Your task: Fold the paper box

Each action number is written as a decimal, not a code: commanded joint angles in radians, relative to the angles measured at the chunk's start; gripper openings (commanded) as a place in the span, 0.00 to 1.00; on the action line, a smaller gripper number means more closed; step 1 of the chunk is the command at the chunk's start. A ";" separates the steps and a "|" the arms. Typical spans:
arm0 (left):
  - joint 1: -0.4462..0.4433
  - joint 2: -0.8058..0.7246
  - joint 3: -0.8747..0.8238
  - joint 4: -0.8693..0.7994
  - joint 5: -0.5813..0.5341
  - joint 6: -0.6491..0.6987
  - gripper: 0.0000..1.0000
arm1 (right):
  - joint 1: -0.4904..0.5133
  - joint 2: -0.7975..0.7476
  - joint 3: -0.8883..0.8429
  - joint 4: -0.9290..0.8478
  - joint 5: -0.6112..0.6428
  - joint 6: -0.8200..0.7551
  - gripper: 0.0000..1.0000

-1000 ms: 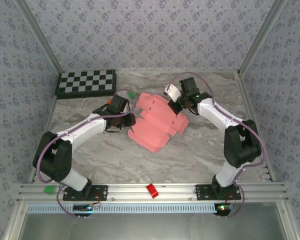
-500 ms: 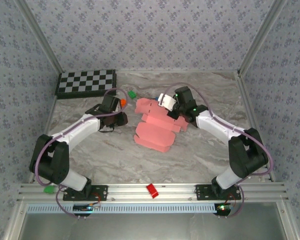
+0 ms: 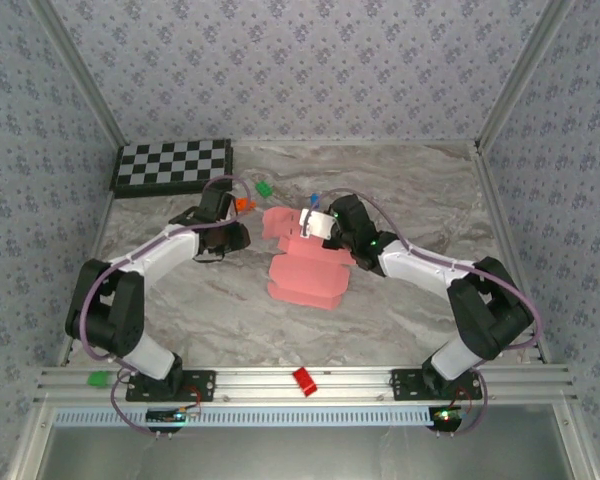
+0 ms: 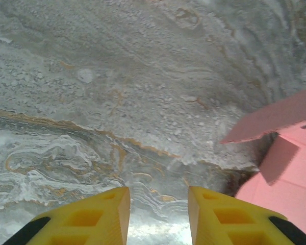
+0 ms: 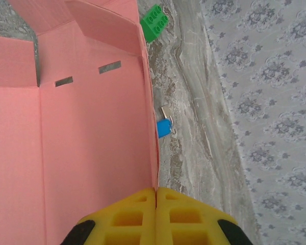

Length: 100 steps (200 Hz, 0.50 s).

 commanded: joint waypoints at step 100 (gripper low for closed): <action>0.053 0.242 0.248 -0.007 0.021 0.057 0.39 | 0.084 0.003 -0.099 0.167 0.135 -0.101 0.00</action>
